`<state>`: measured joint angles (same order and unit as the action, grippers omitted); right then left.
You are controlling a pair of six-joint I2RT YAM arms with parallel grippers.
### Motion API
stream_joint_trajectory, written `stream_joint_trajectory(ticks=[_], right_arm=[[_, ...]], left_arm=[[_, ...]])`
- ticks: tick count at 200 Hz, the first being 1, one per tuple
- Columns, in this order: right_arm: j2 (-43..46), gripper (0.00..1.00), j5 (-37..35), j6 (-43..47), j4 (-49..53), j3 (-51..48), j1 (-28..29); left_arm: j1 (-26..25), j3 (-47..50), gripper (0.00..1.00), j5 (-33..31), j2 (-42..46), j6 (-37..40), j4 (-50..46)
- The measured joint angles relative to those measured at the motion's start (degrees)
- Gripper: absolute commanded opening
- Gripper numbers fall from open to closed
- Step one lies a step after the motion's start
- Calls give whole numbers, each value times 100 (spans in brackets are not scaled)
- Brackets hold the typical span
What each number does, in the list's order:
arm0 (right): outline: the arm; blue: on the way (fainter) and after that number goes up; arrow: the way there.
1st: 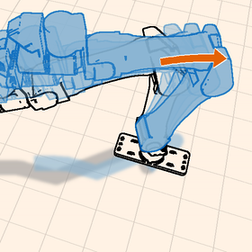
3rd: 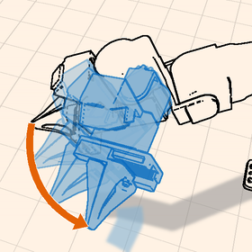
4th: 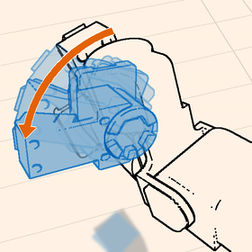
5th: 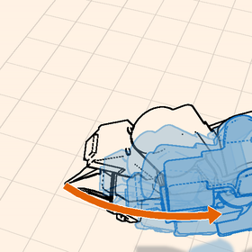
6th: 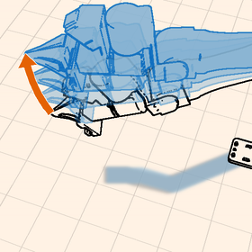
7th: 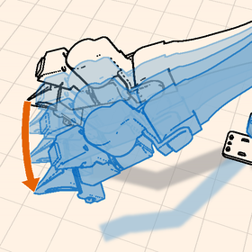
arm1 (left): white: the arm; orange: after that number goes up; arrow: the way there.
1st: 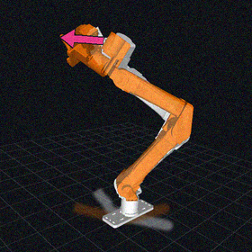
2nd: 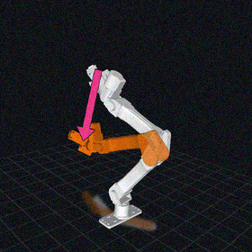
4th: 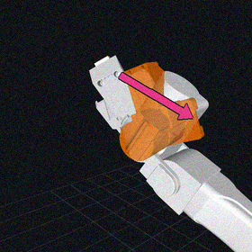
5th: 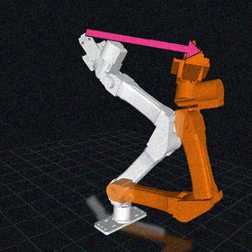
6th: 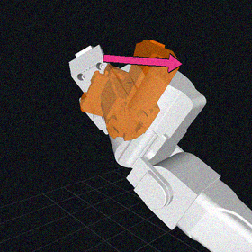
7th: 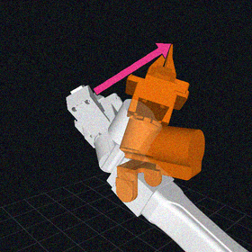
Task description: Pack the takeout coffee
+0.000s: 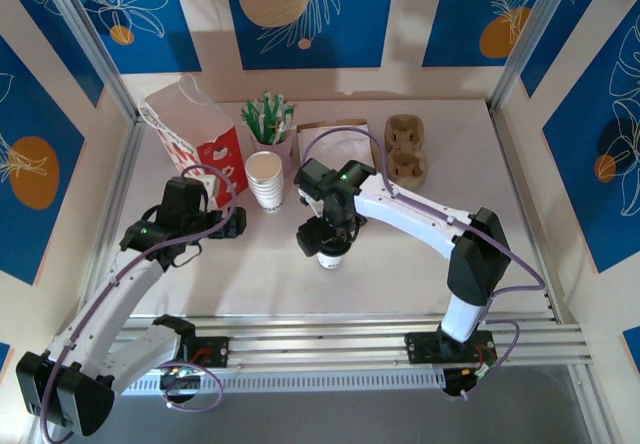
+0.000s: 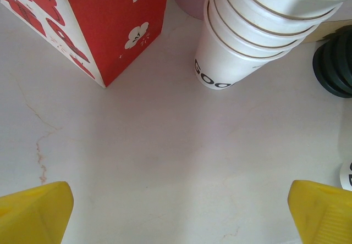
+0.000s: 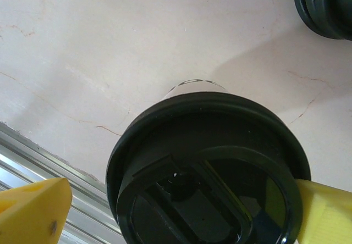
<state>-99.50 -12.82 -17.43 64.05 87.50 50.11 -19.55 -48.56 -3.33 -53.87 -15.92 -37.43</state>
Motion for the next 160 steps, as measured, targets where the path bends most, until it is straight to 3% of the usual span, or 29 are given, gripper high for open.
stream_joint_trajectory(ticks=[72,120,160], right_arm=[[184,100,133,7,-247,-396,44],[299,100,192,197,-503,-573,140],[367,99,195,391,-702,-671,184]], left_arm=[[-295,-168,100,297,0,-181,-85],[-612,-114,99,1099,-33,-927,212],[-1161,129,99,1569,-249,-1526,656]])
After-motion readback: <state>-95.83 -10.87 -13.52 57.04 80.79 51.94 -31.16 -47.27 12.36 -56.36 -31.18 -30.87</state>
